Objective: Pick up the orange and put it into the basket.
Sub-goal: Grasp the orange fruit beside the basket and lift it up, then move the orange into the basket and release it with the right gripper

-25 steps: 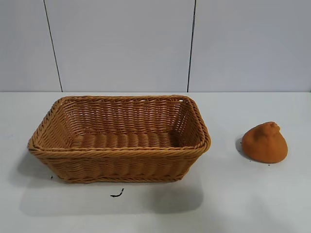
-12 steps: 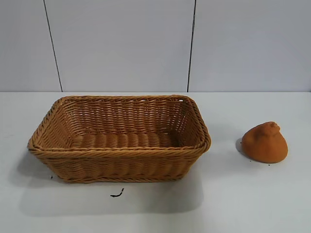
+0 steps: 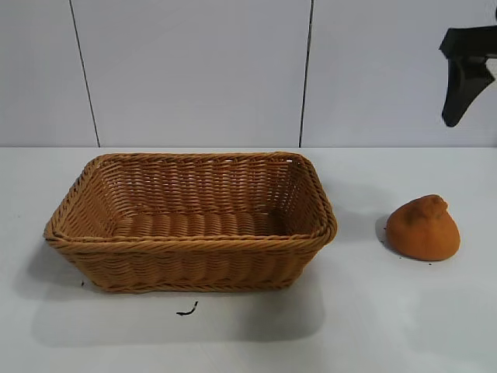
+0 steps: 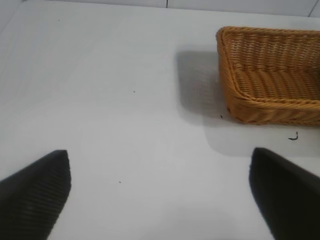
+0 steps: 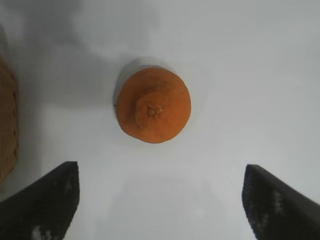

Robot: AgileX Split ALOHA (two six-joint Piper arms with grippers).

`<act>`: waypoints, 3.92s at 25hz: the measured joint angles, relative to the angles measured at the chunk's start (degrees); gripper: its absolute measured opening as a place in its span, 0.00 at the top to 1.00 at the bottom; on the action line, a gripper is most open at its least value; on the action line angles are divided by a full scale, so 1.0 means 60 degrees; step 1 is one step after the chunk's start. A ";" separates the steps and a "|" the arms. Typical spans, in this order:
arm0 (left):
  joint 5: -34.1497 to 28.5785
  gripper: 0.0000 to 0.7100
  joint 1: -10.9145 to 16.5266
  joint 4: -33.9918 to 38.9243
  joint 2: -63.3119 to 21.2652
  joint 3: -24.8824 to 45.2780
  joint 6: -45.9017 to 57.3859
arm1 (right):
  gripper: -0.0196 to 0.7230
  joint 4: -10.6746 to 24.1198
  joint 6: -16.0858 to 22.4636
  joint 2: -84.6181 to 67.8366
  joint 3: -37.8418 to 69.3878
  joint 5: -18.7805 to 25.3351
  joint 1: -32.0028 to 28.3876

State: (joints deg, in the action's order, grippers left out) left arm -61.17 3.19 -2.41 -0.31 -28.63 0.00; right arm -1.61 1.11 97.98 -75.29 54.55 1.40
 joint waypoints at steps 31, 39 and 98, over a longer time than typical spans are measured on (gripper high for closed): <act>0.0000 0.02 0.0000 0.0000 0.0000 0.0000 0.0000 | 0.92 -0.0669 -0.0363 0.3520 -0.0280 -0.1427 0.0000; 0.0000 0.02 0.0000 0.0000 0.0000 0.0000 0.0000 | 0.92 -0.0599 -0.0472 0.2819 -0.1252 -0.0147 0.0000; 0.0000 0.02 0.0000 0.0000 0.0000 0.0000 0.0000 | 0.15 -0.0838 -0.0031 0.5168 -0.4577 -0.0249 0.5582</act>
State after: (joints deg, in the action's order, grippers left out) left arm -61.17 3.19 -2.41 -0.31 -28.63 0.00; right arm -6.64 0.92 128.99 -102.76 53.06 34.89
